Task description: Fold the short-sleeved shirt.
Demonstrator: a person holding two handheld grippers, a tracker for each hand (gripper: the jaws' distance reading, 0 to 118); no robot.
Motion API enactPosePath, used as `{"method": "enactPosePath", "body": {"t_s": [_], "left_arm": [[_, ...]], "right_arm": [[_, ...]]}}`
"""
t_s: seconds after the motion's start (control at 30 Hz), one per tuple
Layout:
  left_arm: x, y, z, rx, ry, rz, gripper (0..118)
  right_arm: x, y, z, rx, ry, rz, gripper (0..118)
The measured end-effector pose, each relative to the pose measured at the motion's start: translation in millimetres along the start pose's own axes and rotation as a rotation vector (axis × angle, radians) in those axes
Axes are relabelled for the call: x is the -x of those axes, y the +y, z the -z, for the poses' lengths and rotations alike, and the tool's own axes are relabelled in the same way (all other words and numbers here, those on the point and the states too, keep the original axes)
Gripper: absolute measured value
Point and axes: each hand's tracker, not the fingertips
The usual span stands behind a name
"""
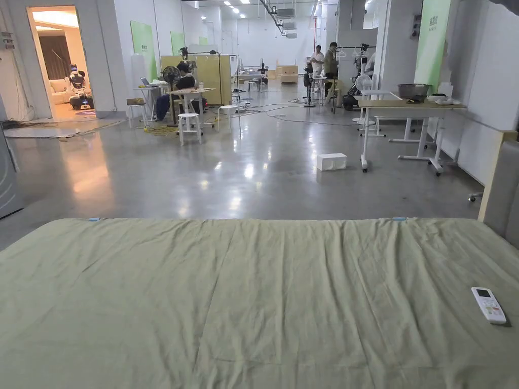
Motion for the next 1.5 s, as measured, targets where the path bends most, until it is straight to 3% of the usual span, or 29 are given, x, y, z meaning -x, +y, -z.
{"method": "enactPosePath", "body": {"t_s": [0.67,0.97,1.03,1.1,1.2,1.3,1.33,1.43,1.47,1.5], "left_arm": [[4,1,7,0.029,-0.040,-0.015,0],[10,-9,12,0.056,-0.060,-0.027,0],[16,-15,18,0.088,-0.081,-0.080,0],[32,-29,32,0.139,-0.132,-0.223,0],[60,-56,62,0.251,-0.170,-0.422,0],[84,-92,95,0.349,-0.179,-0.519,5],[90,-104,106,0.382,-0.195,-0.560,16],[103,-142,139,0.464,-0.213,-0.663,79],[107,-155,150,0.496,-0.222,-0.667,91],[108,-167,162,0.542,-0.216,-0.664,92]], "right_arm": [[13,7,3,-0.019,0.017,-0.021,0],[8,3,6,0.003,0.029,0.026,0],[6,1,7,0.015,0.030,0.043,0],[3,-4,8,0.066,0.039,0.091,0],[-3,-8,10,0.075,0.045,0.090,0],[-6,-14,12,0.100,0.038,0.095,0],[-7,-16,13,0.112,0.036,0.102,0],[-11,-22,16,0.137,0.035,0.139,0],[-11,-23,17,0.147,0.036,0.149,0],[-11,-24,18,0.152,0.036,0.153,0]]}}
